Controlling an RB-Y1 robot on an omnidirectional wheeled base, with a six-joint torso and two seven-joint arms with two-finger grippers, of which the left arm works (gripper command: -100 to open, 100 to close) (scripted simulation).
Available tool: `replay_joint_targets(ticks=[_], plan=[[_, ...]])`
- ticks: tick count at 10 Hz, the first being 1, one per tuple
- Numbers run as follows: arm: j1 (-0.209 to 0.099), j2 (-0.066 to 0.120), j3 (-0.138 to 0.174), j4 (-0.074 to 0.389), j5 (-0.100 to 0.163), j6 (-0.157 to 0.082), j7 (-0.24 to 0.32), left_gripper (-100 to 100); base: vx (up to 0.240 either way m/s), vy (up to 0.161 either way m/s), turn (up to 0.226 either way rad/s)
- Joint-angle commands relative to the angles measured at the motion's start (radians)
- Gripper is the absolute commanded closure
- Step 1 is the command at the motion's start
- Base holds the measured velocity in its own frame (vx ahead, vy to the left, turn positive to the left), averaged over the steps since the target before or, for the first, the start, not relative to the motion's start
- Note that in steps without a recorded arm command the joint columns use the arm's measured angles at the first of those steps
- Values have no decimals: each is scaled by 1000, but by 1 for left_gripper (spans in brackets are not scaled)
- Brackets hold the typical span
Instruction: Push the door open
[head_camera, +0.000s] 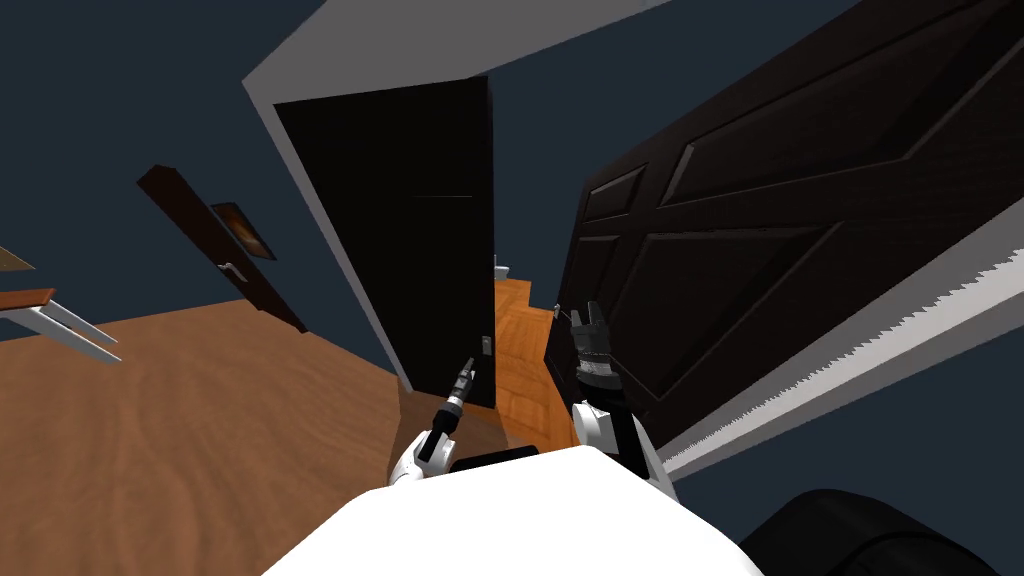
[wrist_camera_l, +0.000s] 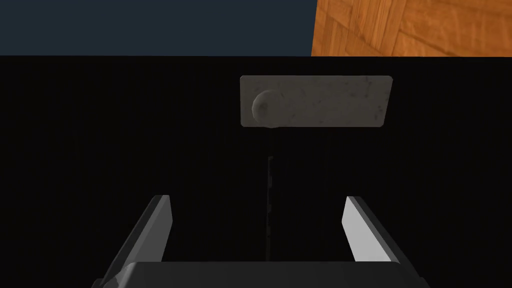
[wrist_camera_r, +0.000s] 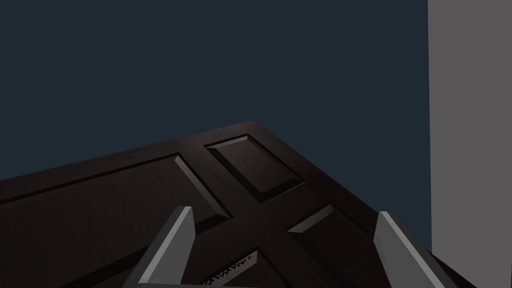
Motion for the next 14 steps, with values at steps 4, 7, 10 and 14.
replay_joint_targets(ticks=[4, 7, 10, 14], plan=[[0, 9, 8, 7, 3, -10, -8, -100, 176, -56, -17], [1, -1, 14, 11, 6, -18, -14, -100, 194, -57, -23], [2, -3, 14, 10, 6, -18, -14, 100, 79, -27, -5], [2, -3, 14, 10, 6, -18, -14, 100, -15, 6, -4]])
